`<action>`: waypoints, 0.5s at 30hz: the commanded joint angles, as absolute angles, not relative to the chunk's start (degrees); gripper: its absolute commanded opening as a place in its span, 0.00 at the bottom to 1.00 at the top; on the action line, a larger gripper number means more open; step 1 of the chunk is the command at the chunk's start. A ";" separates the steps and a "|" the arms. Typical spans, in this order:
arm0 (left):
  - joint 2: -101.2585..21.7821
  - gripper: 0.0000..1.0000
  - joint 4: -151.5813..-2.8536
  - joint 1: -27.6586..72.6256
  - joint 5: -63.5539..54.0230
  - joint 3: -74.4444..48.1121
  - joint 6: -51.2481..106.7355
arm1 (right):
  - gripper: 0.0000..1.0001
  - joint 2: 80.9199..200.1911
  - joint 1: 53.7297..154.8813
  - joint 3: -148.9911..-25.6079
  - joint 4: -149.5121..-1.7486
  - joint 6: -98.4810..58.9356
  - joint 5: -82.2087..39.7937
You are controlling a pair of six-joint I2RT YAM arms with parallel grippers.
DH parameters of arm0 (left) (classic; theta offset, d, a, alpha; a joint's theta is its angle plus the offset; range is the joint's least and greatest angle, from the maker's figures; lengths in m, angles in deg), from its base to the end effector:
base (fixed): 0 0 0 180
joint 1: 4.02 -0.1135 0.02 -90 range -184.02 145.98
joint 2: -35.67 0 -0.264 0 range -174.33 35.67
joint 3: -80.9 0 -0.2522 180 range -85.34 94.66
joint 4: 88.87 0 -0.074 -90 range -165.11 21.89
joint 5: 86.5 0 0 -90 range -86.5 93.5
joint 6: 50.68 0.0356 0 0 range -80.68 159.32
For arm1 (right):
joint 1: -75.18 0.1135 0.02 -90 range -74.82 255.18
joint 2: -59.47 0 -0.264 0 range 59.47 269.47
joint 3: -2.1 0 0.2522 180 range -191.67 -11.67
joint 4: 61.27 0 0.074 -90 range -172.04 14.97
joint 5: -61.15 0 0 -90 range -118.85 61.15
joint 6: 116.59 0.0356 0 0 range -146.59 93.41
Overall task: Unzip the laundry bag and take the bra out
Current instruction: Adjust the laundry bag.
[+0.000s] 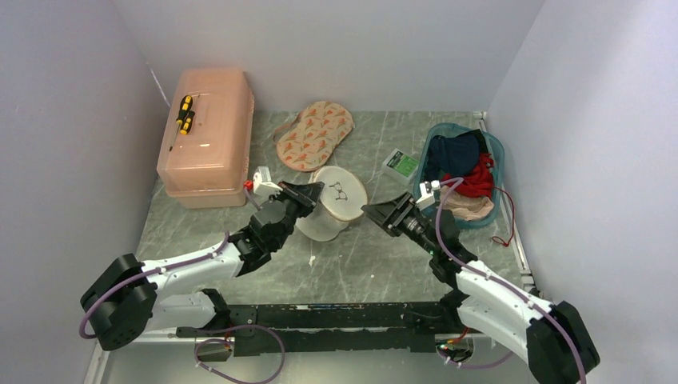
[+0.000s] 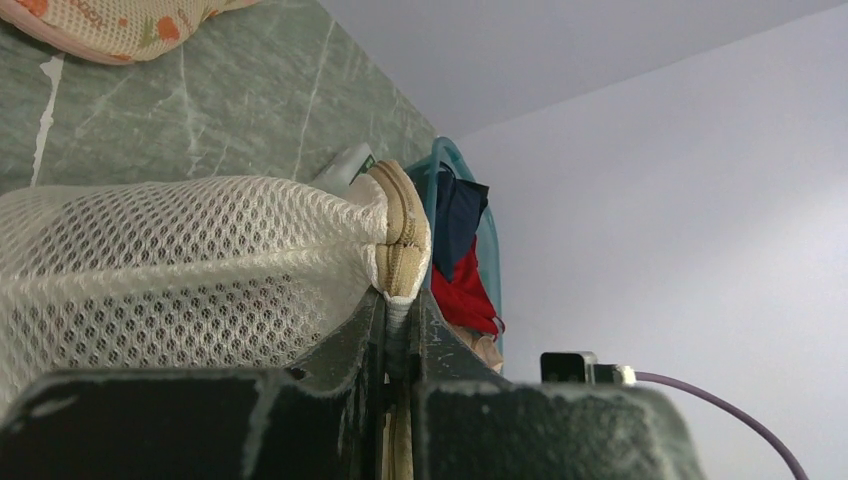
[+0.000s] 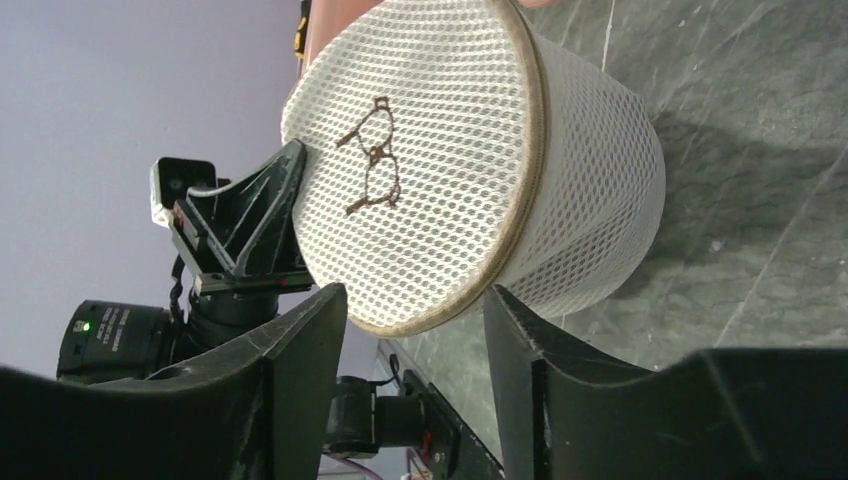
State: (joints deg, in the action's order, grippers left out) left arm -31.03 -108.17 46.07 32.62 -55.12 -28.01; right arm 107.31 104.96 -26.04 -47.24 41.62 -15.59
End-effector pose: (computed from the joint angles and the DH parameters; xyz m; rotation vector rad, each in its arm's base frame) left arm 0.1757 -0.1830 0.2523 -0.6672 1.6213 -1.1412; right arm 0.1594 0.1006 0.2134 0.4333 1.8466 1.4331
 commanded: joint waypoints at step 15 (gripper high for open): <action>-32.70 0.03 -121.82 46.56 31.04 -55.81 -27.37 | 0.53 116.16 106.99 -28.11 -33.03 47.03 -16.73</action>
State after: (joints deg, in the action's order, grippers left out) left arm -31.49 -112.78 46.22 33.30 -55.93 -27.81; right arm 114.28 106.60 -26.06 -39.90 45.79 -16.60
